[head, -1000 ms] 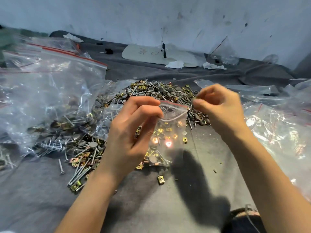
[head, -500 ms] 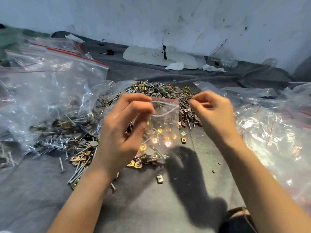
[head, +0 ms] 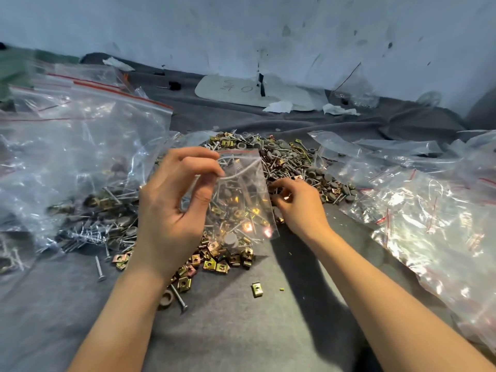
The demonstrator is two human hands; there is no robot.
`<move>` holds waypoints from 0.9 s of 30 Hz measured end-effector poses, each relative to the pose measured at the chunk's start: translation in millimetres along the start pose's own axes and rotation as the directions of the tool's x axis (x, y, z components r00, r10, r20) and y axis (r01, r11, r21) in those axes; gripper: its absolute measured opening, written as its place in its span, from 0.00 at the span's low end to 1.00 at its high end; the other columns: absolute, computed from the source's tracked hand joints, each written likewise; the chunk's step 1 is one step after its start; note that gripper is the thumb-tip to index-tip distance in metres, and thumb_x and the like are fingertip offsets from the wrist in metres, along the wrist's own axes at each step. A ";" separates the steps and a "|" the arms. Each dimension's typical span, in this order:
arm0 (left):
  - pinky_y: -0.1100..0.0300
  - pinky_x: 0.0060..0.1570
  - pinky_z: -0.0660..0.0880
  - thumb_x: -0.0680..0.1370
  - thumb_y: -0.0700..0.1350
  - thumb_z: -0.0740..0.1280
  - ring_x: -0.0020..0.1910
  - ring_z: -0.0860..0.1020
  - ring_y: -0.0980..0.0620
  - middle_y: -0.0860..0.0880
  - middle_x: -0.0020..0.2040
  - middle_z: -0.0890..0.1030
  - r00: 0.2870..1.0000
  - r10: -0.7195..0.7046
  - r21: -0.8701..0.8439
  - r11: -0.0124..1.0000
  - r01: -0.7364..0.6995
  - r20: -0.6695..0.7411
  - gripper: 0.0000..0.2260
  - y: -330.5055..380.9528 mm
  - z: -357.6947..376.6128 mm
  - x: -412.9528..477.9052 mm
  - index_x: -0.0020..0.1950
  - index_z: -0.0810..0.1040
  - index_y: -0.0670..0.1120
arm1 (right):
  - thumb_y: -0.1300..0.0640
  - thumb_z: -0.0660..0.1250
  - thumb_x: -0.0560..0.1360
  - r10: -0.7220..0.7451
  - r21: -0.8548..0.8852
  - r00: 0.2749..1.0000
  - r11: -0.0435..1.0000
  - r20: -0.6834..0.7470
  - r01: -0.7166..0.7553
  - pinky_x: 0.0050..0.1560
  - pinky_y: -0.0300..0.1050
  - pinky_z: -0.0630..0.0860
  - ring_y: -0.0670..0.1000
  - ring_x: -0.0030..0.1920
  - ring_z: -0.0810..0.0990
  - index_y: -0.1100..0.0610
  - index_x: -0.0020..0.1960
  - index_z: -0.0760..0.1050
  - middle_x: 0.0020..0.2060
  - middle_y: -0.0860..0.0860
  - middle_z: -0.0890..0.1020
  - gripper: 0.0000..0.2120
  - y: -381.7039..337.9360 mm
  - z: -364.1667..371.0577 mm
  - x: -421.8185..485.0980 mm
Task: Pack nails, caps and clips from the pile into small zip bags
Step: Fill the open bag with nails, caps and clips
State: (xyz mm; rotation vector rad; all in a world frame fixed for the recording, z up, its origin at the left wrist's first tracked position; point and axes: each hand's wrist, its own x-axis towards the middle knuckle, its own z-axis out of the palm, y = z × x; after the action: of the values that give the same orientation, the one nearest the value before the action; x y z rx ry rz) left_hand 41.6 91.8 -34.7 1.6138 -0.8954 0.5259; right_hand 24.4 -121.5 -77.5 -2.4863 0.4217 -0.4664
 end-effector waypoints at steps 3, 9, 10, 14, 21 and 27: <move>0.62 0.55 0.74 0.79 0.43 0.61 0.56 0.76 0.54 0.47 0.54 0.77 1.000 0.010 0.024 1.000 -0.010 0.002 0.06 0.3 1.9 -0.6 0.52 0.75 0.50 | 0.59 0.66 0.77 -0.010 -0.044 1.000 0.999 -0.013 0.010 0.46 0.47 0.73 0.51 0.47 0.76 0.50 0.58 0.77 0.49 0.51 0.77 0.11 -0.2 2.3 -2.3; 0.60 0.55 0.75 0.78 0.43 0.60 0.56 0.76 0.53 0.49 0.54 0.77 1.000 0.009 0.021 1.000 -0.010 0.009 0.06 2.7 4.1 -1.2 0.52 0.75 0.50 | 0.60 0.66 0.77 -0.001 -0.078 0.999 0.997 -0.032 -0.002 0.42 0.45 0.69 0.53 0.47 0.76 0.50 0.56 0.79 0.45 0.50 0.76 0.10 -0.1 2.1 -0.9; 0.60 0.55 0.75 0.78 0.43 0.60 0.56 0.76 0.54 0.49 0.53 0.77 1.000 0.013 0.023 1.000 -0.013 0.011 0.06 3.2 4.7 -1.2 0.51 0.75 0.50 | 0.59 0.66 0.77 -0.004 -0.093 1.000 0.996 -0.030 0.001 0.42 0.46 0.69 0.53 0.48 0.76 0.50 0.56 0.78 0.46 0.50 0.76 0.10 -0.2 2.2 -1.3; 0.62 0.55 0.74 0.78 0.43 0.60 0.56 0.76 0.55 0.51 0.53 0.76 1.000 0.021 0.023 1.000 -0.021 0.007 0.05 3.1 5.0 -1.6 0.51 0.75 0.50 | 0.56 0.64 0.78 0.003 -0.143 1.000 0.990 -0.017 -0.005 0.44 0.46 0.70 0.55 0.52 0.76 0.48 0.64 0.75 0.52 0.51 0.77 0.15 -2.1 4.0 -4.6; 0.59 0.54 0.75 0.78 0.44 0.61 0.57 0.76 0.55 0.50 0.54 0.77 1.000 0.014 0.025 1.000 -0.014 0.006 0.06 1.2 3.8 -1.9 0.51 0.76 0.50 | 0.56 0.67 0.76 0.037 -0.147 0.998 0.988 -0.054 -0.045 0.41 0.46 0.68 0.55 0.50 0.74 0.51 0.55 0.79 0.46 0.49 0.72 0.08 0.9 1.7 -2.1; 0.59 0.55 0.75 0.79 0.44 0.60 0.57 0.76 0.55 0.53 0.54 0.77 1.000 0.012 0.017 1.000 -0.012 0.001 0.06 0.2 2.6 -1.6 0.52 0.76 0.50 | 0.51 0.67 0.77 0.060 -0.074 0.998 0.995 0.006 -0.059 0.49 0.45 0.68 0.52 0.53 0.72 0.50 0.61 0.77 0.52 0.52 0.73 0.14 1.2 2.7 0.2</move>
State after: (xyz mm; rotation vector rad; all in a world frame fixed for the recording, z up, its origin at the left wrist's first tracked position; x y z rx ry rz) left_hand 40.0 89.8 -36.4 1.6253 -0.9042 0.5426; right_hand 25.5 -121.2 -80.3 -2.5378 0.5169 -0.4230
